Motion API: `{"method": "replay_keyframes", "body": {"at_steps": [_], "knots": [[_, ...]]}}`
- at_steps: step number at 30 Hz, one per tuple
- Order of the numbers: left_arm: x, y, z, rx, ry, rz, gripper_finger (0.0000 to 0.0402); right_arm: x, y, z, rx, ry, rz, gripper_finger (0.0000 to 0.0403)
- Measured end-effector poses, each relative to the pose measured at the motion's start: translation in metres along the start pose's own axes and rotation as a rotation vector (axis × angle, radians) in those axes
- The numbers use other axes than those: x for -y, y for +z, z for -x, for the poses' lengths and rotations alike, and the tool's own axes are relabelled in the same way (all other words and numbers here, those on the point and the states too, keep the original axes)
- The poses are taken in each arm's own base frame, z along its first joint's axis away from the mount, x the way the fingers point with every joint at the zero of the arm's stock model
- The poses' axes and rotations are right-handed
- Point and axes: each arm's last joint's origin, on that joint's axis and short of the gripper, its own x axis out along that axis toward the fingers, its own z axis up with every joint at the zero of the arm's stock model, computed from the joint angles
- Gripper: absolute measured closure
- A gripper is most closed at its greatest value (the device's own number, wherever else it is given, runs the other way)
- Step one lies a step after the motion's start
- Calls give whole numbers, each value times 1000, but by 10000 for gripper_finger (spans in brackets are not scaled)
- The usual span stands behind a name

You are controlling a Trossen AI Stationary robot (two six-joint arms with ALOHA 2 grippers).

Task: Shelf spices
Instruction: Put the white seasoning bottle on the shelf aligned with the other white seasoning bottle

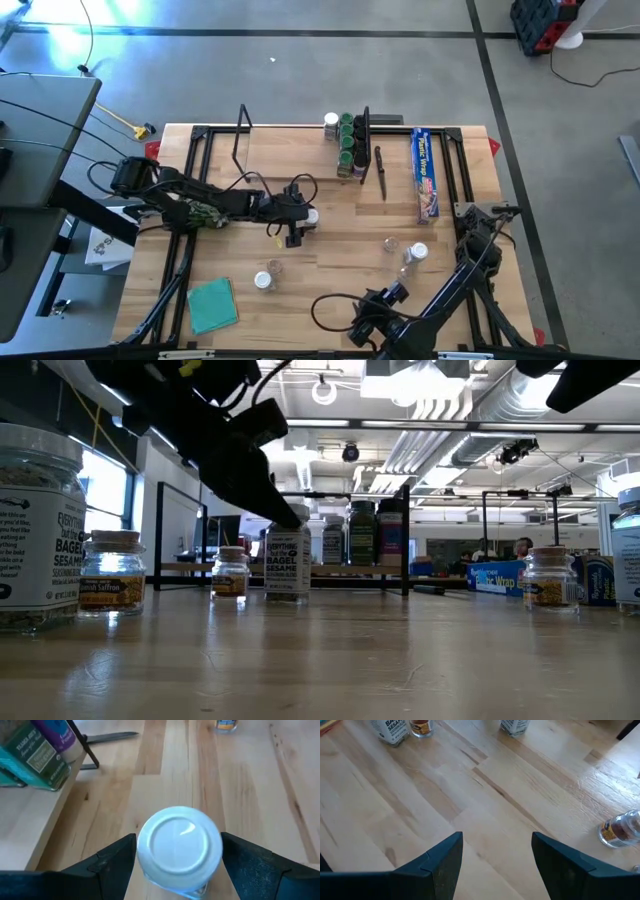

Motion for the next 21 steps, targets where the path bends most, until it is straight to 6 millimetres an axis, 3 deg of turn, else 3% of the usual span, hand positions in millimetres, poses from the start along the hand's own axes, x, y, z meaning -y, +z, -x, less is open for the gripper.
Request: {"method": "replay_keyframes", "body": {"at_steps": [7, 16, 21], "knots": [[4, 2, 3, 11, -6, -7, 126, 0, 0, 0, 4, 3, 0, 171], [4, 2, 3, 15, -7, -12, 202, 0, 0, 0, 5, 4, -1, 171], [3, 2, 3, 14, 15, -8, 204, 0, 0, 0, 14, 4, -1, 171]]}}
